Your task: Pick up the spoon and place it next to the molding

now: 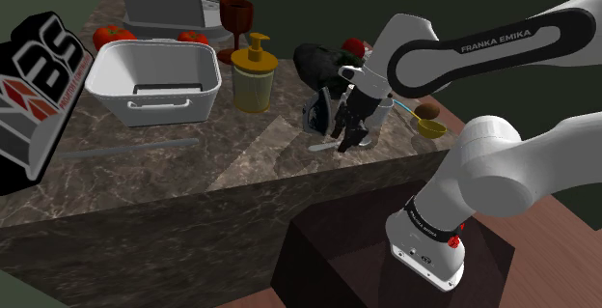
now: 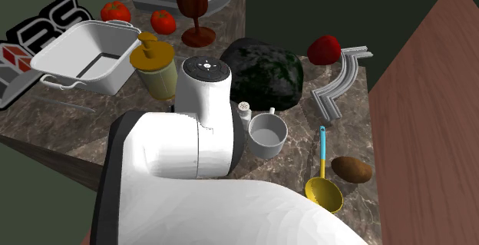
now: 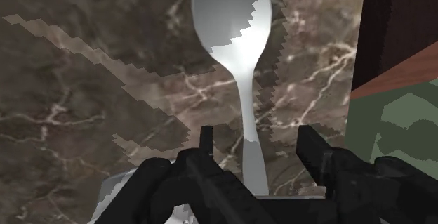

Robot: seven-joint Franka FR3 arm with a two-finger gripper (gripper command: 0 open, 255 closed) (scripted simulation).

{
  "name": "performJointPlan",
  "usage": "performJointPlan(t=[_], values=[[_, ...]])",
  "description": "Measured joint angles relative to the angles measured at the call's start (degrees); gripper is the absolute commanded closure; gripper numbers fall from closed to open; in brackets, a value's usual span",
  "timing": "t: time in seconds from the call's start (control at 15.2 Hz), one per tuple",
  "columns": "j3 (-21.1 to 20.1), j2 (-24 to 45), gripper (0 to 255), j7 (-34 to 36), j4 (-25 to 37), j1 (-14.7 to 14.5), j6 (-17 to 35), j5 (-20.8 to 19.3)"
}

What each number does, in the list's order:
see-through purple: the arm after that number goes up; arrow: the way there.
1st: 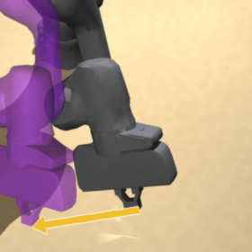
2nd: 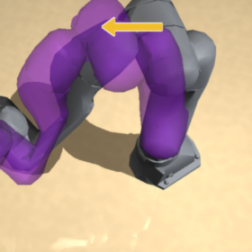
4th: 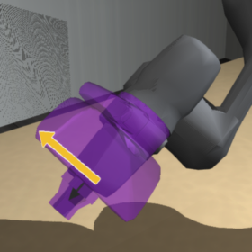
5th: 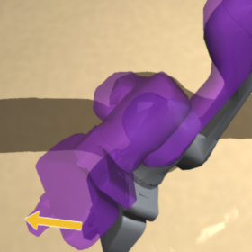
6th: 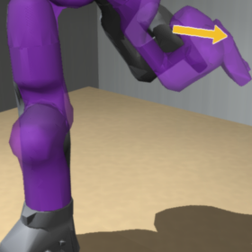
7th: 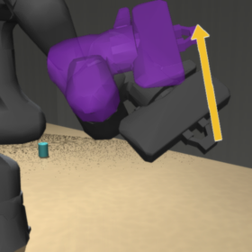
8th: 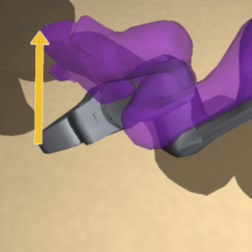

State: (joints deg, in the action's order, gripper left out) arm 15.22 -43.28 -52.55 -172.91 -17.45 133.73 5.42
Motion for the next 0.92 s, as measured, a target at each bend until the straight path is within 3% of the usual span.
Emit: performJointPlan(t=[0.59,0.92], values=[[0.00,0.00,255,0.00,0.00,0.00,0.00,0.00],[-0.86,-2.97,255,1.15,1.79,0.56,-4.65,-0.35]])
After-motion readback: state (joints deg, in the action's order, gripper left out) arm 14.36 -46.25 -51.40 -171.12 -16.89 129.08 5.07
